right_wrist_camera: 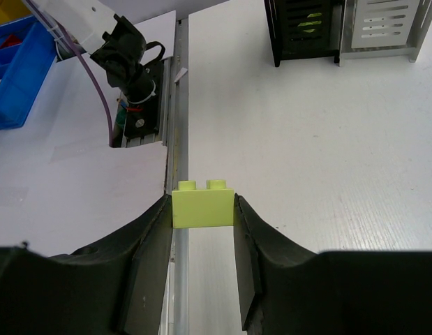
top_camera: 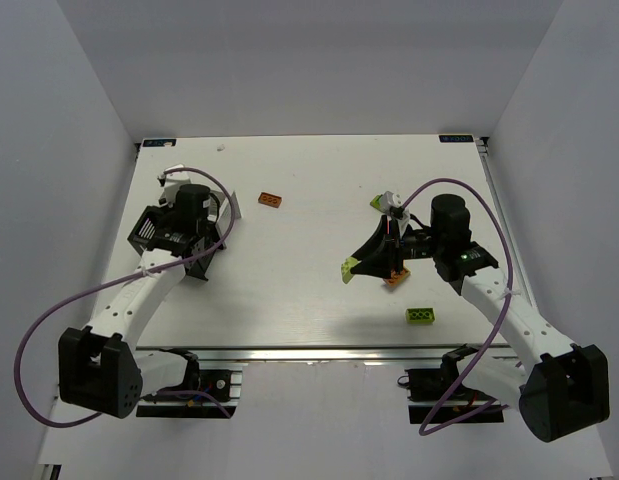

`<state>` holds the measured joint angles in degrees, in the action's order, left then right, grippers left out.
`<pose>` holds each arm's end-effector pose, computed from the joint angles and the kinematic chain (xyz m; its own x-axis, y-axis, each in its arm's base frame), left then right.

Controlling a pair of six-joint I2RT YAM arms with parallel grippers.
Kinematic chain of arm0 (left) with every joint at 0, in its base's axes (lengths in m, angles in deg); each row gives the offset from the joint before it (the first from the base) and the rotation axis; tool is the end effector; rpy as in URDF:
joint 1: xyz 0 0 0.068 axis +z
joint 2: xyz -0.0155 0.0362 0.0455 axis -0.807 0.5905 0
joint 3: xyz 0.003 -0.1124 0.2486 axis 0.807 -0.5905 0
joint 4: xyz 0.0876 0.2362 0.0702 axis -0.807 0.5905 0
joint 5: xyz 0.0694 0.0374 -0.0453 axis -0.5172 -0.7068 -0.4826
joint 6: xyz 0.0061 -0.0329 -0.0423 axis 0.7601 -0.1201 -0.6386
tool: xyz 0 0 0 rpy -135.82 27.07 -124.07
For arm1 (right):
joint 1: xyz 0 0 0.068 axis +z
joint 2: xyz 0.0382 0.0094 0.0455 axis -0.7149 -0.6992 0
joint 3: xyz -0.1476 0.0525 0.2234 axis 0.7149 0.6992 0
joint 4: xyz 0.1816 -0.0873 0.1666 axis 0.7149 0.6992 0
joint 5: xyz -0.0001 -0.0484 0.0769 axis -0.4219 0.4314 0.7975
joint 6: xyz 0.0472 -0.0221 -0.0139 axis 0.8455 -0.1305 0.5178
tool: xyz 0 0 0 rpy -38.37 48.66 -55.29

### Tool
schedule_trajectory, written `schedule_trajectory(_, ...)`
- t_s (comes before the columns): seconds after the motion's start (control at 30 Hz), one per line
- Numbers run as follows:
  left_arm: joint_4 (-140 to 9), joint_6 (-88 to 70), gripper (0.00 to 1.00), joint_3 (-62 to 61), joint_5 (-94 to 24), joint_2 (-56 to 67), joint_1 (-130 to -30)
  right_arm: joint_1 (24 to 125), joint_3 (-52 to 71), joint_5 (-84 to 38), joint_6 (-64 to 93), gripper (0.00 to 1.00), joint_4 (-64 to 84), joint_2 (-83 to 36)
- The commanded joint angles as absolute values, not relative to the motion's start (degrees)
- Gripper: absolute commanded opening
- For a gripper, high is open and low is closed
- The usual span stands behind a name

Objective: Sort the legos into containers by color

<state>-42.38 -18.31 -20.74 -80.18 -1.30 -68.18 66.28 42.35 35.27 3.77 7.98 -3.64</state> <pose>0.2551 -0.0433 0.2822 -0.4669 -0.1744 -0.8669 -0.4564 0.8872 0.0673 0.2034 0.1114 0.2993 -0.2097 -0.1065 -0.9720 -0.9770 0.0632 0.2038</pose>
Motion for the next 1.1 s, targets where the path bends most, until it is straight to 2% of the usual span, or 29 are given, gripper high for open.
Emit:
schedule_trajectory(0.0,-44.54,-18.85,0.37,-21.9,-80.89,-3.25,-67.69,66.2,40.36,35.39,3.19,0.0,7.35,-2.85)
schedule_trajectory(0.03,-44.98,-18.77,0.42,-22.34,-80.98,-3.34,-67.69,66.21,40.36,35.39,3.19,0.0,7.35,-2.85)
schedule_trajectory(0.33,-45.16,-19.64,0.47,-23.13,-81.5,-3.17,-67.43,66.21,40.36,34.6,2.67,0.0,7.61,-3.29)
schedule_trajectory(0.4,-44.99,-19.91,0.54,-23.13,-81.68,-3.52,-67.43,66.12,40.36,34.42,2.31,0.0,7.79,-3.55)
schedule_trajectory(0.43,-44.98,-19.91,0.6,-23.05,-81.68,-3.69,-67.43,66.12,40.27,34.51,2.23,0.0,7.88,-3.64)
schedule_trajectory(0.57,-44.9,-20.43,0.7,-23.22,-81.42,-4.83,-67.34,66.12,40.27,34.42,1.96,0.0,7.97,-3.99)
schedule_trajectory(0.93,-44.55,-21.49,0.71,-23.93,-82.21,-6.5,-67.43,66.2,39.74,34.42,1.26,0.0,8.67,-4.79)
schedule_trajectory(0.97,-44.37,-21.66,0.7,-23.84,-81.95,-6.85,-67.34,66.21,39.74,34.07,1.26,0.0,8.58,-4.79)
schedule_trajectory(1.0,-44.46,-22.01,0.64,-23.92,-81.25,-7.47,-67.43,66.29,39.66,33.72,1.26,0.0,8.41,-4.87)
schedule_trajectory(1.03,-45.15,-22.02,0.39,-24.36,-80.37,-9.21,-67.34,67.25,39.57,33.2,1.17,0.0,8.23,-5.57)
schedule_trajectory(1.07,-45.86,-21.84,0.24,-24.8,-77.4,-10.45,-67.34,68.13,39.39,31.54,0.74,0.0,8.05,-6.1)
